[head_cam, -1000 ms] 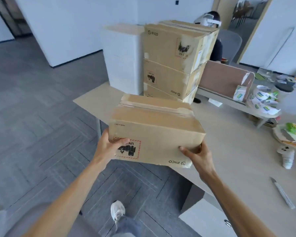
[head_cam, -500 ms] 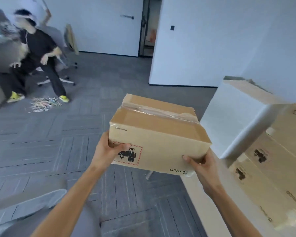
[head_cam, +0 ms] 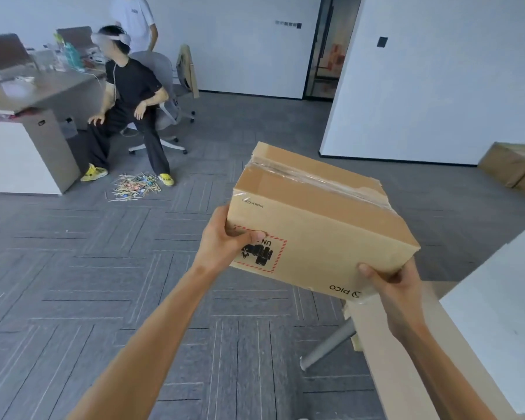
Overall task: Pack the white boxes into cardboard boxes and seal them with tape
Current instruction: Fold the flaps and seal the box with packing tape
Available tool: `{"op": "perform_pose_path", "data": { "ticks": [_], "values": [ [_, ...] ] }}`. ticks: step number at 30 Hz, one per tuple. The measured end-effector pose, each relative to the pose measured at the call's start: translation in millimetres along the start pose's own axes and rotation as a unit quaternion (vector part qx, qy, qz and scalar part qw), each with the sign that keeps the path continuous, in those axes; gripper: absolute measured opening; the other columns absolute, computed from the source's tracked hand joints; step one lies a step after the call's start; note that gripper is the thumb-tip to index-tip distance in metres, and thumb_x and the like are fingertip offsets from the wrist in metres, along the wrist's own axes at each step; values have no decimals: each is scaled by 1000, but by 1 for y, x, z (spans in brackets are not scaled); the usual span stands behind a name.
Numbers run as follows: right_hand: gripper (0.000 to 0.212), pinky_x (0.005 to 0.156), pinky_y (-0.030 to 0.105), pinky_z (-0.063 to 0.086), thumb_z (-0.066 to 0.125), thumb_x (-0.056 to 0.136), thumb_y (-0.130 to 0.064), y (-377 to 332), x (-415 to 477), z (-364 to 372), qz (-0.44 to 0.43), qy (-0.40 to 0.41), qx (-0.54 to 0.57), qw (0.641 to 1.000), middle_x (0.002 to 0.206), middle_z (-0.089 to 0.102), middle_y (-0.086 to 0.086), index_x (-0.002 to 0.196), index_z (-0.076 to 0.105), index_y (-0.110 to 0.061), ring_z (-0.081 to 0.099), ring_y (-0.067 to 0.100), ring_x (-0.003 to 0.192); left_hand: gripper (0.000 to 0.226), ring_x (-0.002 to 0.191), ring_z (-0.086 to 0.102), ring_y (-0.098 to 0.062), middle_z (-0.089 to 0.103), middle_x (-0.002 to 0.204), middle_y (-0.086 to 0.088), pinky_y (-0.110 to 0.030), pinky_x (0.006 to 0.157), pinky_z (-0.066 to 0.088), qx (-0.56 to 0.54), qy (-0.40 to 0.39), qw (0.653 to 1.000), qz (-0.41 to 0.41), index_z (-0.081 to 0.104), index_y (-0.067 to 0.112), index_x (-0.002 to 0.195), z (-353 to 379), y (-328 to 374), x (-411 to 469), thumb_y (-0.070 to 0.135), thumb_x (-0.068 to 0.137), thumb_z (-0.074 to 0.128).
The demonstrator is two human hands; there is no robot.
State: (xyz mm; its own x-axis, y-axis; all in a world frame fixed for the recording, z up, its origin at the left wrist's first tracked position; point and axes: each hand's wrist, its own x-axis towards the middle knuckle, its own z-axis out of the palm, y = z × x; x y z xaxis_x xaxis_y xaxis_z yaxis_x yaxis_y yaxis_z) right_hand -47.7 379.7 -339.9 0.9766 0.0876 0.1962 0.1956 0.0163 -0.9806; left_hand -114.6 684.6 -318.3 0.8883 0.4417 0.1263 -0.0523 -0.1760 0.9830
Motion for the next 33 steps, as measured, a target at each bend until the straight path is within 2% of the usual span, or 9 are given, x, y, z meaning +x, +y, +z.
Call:
{"op": "perform_pose_path", "data": {
  "ticks": [3,7,10,13,19,22,25,29,33],
  "values": [
    [59,80,30,53,75,78,6,17,64,4,-3,5,26,1000,106,69,-15,124,55,-26,64,2,99,62,98,69,-15,68,111,0,-45,81,59,22,-5,1000,11,49,21,121,22,1,58,20,71,86],
    [58,75,22,56,75,78,5,31,151,0,-13,-2,41,999,109,69,-11,121,56,-28,64,4,102,61,97,69,-14,69,111,0,-43,81,59,27,2,999,27,49,19,122,59,9,136,18,72,84],
    [57,78,26,56,76,78,4,33,212,-8,-27,-1,37,999,112,69,-7,118,57,-32,64,10,105,63,97,69,-14,68,111,0,-43,80,59,24,7,999,34,50,21,121,84,15,191,23,69,86],
    [58,81,30,54,77,77,2,33,270,-13,-36,3,19,999,110,69,-11,114,57,-38,64,10,106,61,97,69,-14,68,111,-1,-45,81,59,9,2,999,37,50,20,120,110,12,242,20,70,86],
    [56,77,24,54,77,76,1,52,366,-9,-39,44,-11,998,106,69,-13,113,57,-36,64,6,100,61,97,68,-10,68,110,2,-39,81,59,-12,-36,998,39,47,18,122,153,-6,358,17,73,84],
    [55,74,21,56,78,76,-1,66,415,-5,-44,86,-43,994,106,69,-12,115,56,-34,64,5,98,61,95,67,-4,67,112,2,-26,74,58,-25,-78,996,41,46,17,124,180,-18,428,16,74,82],
    [55,75,18,55,78,77,-1,76,460,-4,-48,143,-74,986,101,69,-20,111,56,-39,63,1,94,65,97,67,-6,66,114,1,-26,76,57,-48,-123,991,35,46,16,126,211,-29,497,16,73,83],
    [55,84,33,53,78,77,-3,86,505,-6,-39,221,-107,969,104,67,-17,112,54,-39,62,3,97,63,96,66,-3,67,109,5,-21,75,54,-57,-201,977,33,47,19,124,259,-35,580,15,72,83],
    [57,90,42,53,79,77,-3,98,534,-26,-22,312,-113,943,109,65,-13,116,55,-37,60,10,102,65,102,65,-9,67,113,2,-30,82,57,-54,-296,954,20,47,19,126,323,-39,640,18,72,84]
  ]
}}
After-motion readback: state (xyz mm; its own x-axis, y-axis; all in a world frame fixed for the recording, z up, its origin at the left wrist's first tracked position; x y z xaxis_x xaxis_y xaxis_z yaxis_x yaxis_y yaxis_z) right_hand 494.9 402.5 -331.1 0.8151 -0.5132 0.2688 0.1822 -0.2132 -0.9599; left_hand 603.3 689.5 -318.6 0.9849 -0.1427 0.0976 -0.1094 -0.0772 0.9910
